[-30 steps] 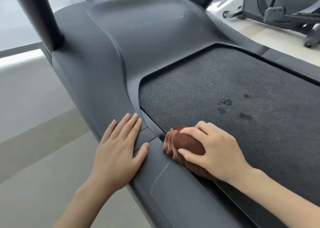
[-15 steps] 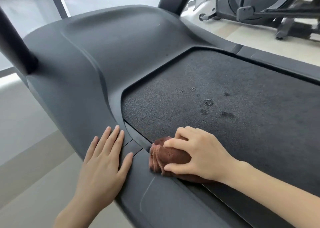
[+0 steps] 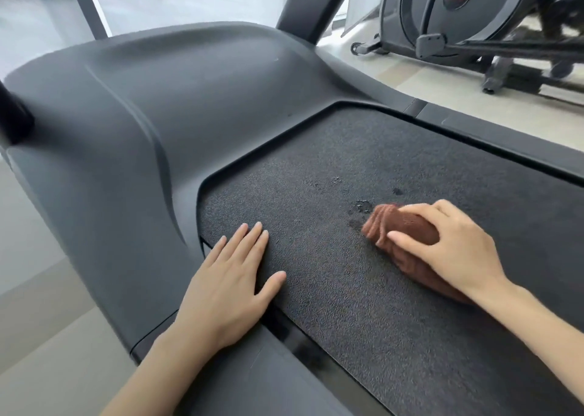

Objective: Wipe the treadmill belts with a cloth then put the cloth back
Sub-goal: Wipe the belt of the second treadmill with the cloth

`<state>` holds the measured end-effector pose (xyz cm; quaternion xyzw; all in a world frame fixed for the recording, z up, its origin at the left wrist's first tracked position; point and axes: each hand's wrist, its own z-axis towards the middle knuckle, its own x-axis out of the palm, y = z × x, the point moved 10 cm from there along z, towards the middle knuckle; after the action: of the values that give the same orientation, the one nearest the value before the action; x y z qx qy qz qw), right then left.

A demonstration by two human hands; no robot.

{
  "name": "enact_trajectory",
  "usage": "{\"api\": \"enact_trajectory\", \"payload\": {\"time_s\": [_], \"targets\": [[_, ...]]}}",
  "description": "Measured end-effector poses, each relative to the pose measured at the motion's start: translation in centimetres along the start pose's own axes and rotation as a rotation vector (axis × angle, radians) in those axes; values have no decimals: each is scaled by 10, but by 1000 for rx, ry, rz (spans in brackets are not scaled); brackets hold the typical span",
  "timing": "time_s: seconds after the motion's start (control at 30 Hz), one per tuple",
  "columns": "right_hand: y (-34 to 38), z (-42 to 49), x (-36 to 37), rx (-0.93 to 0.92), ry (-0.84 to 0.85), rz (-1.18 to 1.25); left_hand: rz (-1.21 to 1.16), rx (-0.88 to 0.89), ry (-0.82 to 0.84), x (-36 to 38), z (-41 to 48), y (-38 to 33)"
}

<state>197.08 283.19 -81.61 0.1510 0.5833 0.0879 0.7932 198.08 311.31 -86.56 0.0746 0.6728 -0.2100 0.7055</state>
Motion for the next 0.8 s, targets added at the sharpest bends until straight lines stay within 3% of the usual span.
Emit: {"api": "enact_trajectory", "payload": {"time_s": [0.1,0.2,0.27,0.4,0.47,0.53,0.7,0.8], "targets": [[-38,31,9,213,-32,-86,5,8,4,3,10,-2],[-15,63,31,224,1,-200,-12,8,18,5,11,-1],[19,68,45,146,39,-235,6,8,22,5,11,0],[84,17,47,-175,46,-200,-21,5,32,3,12,1],[88,-20,34,-313,26,-146,-16,13,32,2,12,1],[63,-34,20,-339,-2,-163,-1,31,28,2,11,2],[-49,25,-4,66,-13,-300,-33,59,19,-1,12,4],[-82,75,3,305,-42,-315,-61,52,19,0,12,2]]}}
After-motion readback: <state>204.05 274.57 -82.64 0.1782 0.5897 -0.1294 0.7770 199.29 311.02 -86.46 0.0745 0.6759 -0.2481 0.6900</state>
